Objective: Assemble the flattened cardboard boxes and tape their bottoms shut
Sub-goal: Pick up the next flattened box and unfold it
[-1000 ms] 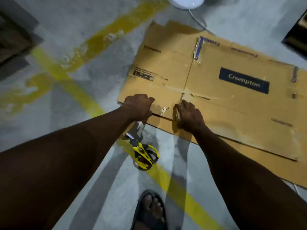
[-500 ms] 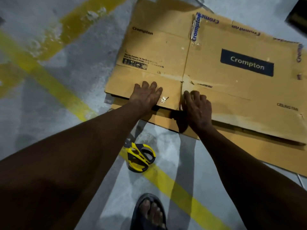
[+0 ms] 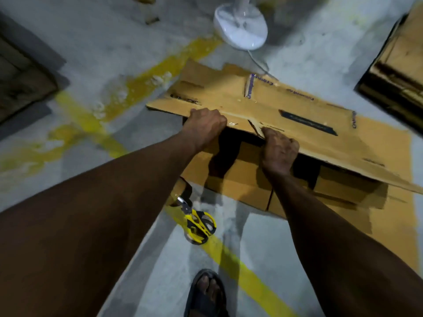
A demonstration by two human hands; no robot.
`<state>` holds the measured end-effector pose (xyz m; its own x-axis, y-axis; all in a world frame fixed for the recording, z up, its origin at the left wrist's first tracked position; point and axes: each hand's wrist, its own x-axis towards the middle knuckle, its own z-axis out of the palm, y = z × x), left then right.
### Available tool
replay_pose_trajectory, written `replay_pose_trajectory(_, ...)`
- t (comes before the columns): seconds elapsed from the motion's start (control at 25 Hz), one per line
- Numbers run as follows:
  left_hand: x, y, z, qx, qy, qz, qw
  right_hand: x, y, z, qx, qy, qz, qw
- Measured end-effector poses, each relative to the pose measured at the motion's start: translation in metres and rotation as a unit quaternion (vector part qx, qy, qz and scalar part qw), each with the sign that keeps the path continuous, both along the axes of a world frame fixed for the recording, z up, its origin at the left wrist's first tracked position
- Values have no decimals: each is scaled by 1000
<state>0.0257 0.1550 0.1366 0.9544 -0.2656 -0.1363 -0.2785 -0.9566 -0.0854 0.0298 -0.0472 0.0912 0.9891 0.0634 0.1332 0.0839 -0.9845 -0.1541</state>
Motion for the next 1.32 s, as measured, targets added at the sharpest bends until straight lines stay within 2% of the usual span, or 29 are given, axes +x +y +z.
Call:
replay_pose_trajectory(0.12, -33, 47, 72, -35, -47, 38, 998, -4, 47, 80, -3, -16, 57, 998)
replay_pose_trajectory(0.32, -157, 163, 173, -45, -145, 196, 969, -56, 181, 188, 59, -106, 212, 970)
replay_pose_trajectory(0.44, -269, 221, 242, 15, -182, 256, 949, -138, 260, 233, 121, -131, 304, 936)
replay_pose_trajectory(0.52, -353, 246, 288, 57, -165, 290, 941, -202, 304, 256, 150, -141, 360, 910)
replay_pose_trajectory(0.64, -484, 274, 324, 99, -150, 383, 906, -310, 358, 285, 162, -139, 449, 868)
replay_pose_trajectory(0.8, -610, 285, 313, 83, -114, 464, 874, -409, 390, 275, 122, -90, 551, 821)
replay_pose_trajectory(0.92, -683, 306, 279, 37, -87, 550, 830, -439, 390, 239, 71, -56, 545, 834)
replay_pose_trajectory(1.04, -743, 321, 243, -57, -59, 577, 812, -450, 390, 208, 33, -62, 547, 834)
replay_pose_trajectory(1.16, -762, 318, 216, -67, -108, 610, 783, -467, 404, 199, 45, -56, 539, 839)
replay_pose_trajectory(1.24, -755, 311, 200, -46, -102, 639, 761, -477, 415, 201, 49, -48, 541, 838)
replay_pose_trajectory(1.32, -743, 306, 192, -46, -111, 647, 753, -479, 422, 203, 37, -45, 559, 827)
